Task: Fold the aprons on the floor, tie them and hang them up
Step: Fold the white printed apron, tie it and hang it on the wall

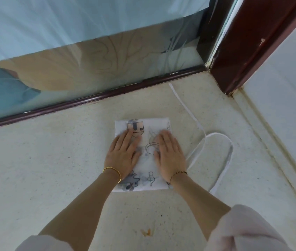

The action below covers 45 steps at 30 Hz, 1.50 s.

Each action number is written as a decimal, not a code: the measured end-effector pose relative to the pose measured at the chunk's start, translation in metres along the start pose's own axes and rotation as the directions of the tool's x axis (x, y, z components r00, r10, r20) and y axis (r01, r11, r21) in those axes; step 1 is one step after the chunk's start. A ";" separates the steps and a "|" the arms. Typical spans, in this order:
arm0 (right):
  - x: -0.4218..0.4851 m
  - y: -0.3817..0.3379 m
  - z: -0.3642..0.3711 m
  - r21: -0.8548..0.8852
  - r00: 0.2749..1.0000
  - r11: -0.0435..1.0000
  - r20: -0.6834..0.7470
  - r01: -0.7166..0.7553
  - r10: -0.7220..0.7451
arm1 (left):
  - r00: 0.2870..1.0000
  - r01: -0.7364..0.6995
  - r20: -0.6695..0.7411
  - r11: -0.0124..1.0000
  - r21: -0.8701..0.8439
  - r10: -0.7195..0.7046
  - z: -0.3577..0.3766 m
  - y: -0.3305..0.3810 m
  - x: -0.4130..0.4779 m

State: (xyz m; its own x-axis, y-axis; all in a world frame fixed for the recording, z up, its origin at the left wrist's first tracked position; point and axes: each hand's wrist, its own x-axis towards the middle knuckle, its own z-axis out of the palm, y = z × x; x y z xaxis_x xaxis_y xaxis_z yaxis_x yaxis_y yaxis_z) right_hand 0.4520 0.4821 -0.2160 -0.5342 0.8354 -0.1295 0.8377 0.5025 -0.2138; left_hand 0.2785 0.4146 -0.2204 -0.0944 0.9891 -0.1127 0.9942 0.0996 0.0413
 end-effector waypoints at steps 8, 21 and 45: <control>0.026 -0.001 -0.030 0.034 0.975 0.999 -0.220 0.011 -0.003 | 0.963 0.128 -0.197 0.958 -0.255 -0.181 -0.030 -0.033 0.029; 0.115 -0.015 -0.068 -0.187 0.929 0.981 0.370 0.047 0.026 | 0.893 0.038 0.448 0.999 0.019 -0.042 -0.072 -0.039 0.105; 0.096 -0.005 -0.172 0.022 0.961 0.997 -0.271 0.069 -0.060 | 0.933 0.043 -0.347 0.985 -0.169 -0.100 -0.183 -0.027 0.071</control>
State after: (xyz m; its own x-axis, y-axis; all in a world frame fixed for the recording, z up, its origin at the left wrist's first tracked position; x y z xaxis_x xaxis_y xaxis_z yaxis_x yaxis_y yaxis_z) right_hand 0.4165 0.5982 -0.0604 -0.5329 0.8326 0.1508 0.7964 0.5538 -0.2430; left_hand 0.2351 0.5021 -0.0479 -0.2053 0.9501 0.2349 0.9662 0.1586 0.2031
